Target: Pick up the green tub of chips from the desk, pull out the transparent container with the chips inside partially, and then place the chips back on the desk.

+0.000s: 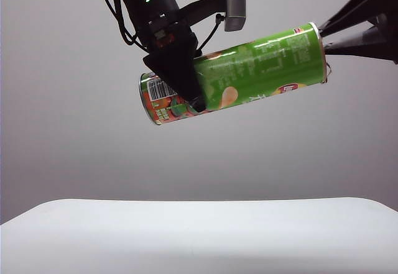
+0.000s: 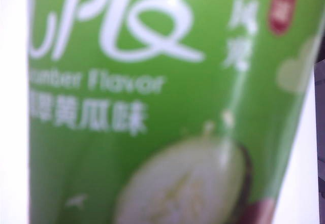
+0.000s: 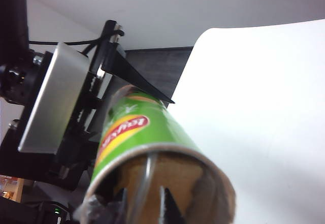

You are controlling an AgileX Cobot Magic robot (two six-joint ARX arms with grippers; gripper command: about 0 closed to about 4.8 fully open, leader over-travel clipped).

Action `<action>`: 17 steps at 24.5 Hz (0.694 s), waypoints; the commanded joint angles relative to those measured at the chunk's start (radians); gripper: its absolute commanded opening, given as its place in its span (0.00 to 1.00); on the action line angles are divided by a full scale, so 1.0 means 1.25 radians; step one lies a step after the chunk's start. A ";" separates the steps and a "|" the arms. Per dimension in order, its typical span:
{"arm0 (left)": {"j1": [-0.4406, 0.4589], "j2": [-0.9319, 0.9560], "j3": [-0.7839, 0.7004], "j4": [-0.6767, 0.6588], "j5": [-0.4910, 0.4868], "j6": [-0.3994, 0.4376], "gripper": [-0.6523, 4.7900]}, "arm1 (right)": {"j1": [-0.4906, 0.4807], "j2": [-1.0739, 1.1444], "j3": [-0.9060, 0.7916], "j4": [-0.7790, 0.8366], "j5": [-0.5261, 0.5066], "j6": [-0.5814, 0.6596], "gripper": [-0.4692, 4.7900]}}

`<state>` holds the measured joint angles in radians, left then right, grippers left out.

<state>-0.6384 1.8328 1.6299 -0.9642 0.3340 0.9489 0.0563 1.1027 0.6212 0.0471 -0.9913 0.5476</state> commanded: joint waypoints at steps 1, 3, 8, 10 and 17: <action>-0.010 -0.006 0.005 0.014 0.022 0.000 0.67 | 0.020 -0.001 0.004 0.021 -0.008 0.008 0.24; -0.013 -0.006 0.005 0.013 0.019 0.000 0.67 | 0.041 0.004 0.004 0.021 -0.007 0.007 0.12; -0.013 -0.006 0.005 -0.001 0.014 -0.005 0.67 | 0.039 0.003 0.004 0.026 -0.005 0.002 0.07; -0.012 -0.006 0.005 -0.026 -0.022 -0.005 0.67 | 0.031 0.003 0.004 0.026 -0.005 -0.005 0.07; -0.007 -0.007 0.005 -0.056 -0.049 -0.007 0.67 | -0.042 0.002 0.004 0.026 -0.051 -0.008 0.07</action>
<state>-0.6529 1.8324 1.6341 -0.9844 0.2947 0.9272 0.0284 1.1103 0.6197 0.0509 -1.0428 0.5488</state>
